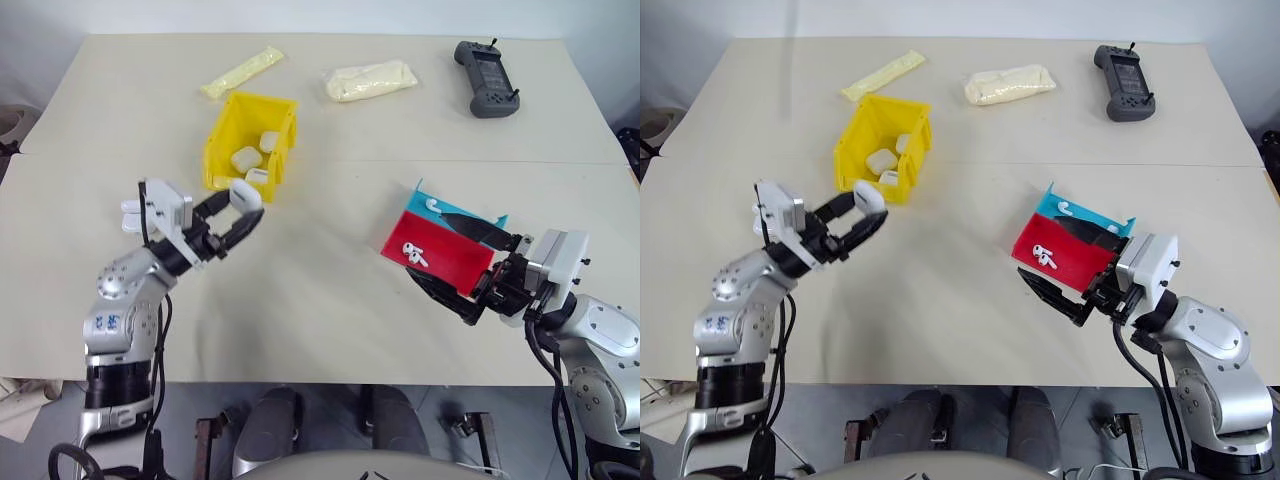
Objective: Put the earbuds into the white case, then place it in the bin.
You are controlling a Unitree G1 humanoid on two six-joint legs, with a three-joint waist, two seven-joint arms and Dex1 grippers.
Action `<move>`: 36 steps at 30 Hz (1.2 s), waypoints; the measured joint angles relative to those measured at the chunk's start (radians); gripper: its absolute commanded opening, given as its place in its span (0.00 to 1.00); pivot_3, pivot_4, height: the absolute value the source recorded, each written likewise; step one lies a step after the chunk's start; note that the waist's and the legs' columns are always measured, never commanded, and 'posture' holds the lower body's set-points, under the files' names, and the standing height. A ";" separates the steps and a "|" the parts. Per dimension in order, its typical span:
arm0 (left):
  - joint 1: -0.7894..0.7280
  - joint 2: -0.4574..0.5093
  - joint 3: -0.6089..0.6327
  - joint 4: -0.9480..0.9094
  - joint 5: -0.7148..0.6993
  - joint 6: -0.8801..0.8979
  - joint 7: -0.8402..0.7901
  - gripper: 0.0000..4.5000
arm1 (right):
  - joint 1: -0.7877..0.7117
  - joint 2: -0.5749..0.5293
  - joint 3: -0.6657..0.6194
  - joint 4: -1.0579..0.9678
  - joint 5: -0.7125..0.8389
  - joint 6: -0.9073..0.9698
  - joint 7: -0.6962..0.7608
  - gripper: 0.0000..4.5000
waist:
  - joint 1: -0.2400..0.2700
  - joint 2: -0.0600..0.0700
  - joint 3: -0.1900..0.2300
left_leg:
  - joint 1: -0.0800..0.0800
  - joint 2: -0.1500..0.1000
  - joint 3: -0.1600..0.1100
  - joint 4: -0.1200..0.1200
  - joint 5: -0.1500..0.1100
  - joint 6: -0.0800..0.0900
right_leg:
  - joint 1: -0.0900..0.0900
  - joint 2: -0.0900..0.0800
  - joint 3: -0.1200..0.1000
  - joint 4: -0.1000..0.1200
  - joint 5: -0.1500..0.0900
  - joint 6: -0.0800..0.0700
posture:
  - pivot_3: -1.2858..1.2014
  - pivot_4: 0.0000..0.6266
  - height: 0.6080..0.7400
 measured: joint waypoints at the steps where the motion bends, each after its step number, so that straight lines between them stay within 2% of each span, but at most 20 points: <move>1: -0.027 0.003 -0.002 0.023 0.005 0.004 0.013 0.62 | 0.006 0.001 -0.001 0.014 -0.002 -0.005 0.000 0.99 | -0.002 0.000 0.000 | 0.000 0.000 0.000 -0.001 0.000 0.000 | 0.000 0.000 0.000 0.000 0.000 0.000 | 0.52 0.24 1.00; 9: -0.438 -0.013 -0.057 0.520 0.165 -0.062 0.161 0.62 | 0.026 0.012 0.018 0.044 -0.031 -0.021 -0.015 0.99 | -0.003 -0.001 0.000 | 0.000 0.000 0.002 -0.001 0.000 0.000 | -0.001 0.001 -0.001 0.000 0.000 0.000 | 0.52 0.24 1.00; 13: -0.553 -0.018 -0.084 0.710 0.224 -0.136 0.175 0.62 | 0.028 0.022 0.044 0.034 -0.041 -0.020 -0.032 0.99 | -0.005 -0.001 0.001 | 0.000 0.000 0.004 -0.001 0.000 0.000 | -0.002 0.001 -0.001 0.000 0.000 0.000 | 0.52 0.24 1.00; 18: -0.600 -0.021 -0.107 0.829 0.255 -0.178 0.155 0.97 | 0.027 0.028 0.060 0.007 -0.047 -0.018 -0.060 1.00 | -0.004 -0.002 0.001 | 0.000 0.000 0.007 -0.001 0.000 0.000 | -0.002 0.001 -0.001 0.000 0.000 0.000 | 0.52 0.24 1.00; 21: -0.588 -0.009 -0.112 0.793 0.260 -0.178 0.137 0.99 | 0.026 0.029 0.069 0.007 -0.049 -0.018 -0.065 1.00 | -0.004 -0.002 0.001 | 0.000 0.001 0.007 -0.001 0.000 0.000 | -0.002 0.001 -0.001 0.000 0.000 0.000 | 0.52 0.24 1.00; 25: -0.482 0.035 -0.117 0.586 0.246 -0.138 0.066 0.99 | 0.010 0.029 0.077 0.012 -0.049 -0.018 -0.061 1.00 | -0.007 -0.002 0.001 | 0.000 0.001 0.004 -0.001 0.000 0.000 | -0.002 0.001 -0.001 0.000 0.000 0.000 | 0.52 0.24 1.00; 32: -0.130 0.239 -0.067 0.160 0.081 -0.047 -0.231 0.99 | -0.020 -0.004 0.083 0.079 -0.049 -0.020 0.013 1.00 | -0.027 -0.002 0.001 | 0.000 0.004 0.003 -0.001 0.000 -0.001 | -0.002 0.001 0.000 0.000 0.000 0.000 | 0.52 0.24 1.00; 36: 0.030 0.316 -0.037 0.065 0.034 -0.046 -0.351 0.99 | -0.040 -0.017 0.083 0.124 -0.049 -0.021 0.059 1.00 | -0.020 -0.002 0.001 | 0.001 0.006 0.002 -0.001 0.000 -0.001 | -0.001 0.000 -0.001 0.000 0.000 0.000 | 0.52 0.24 1.00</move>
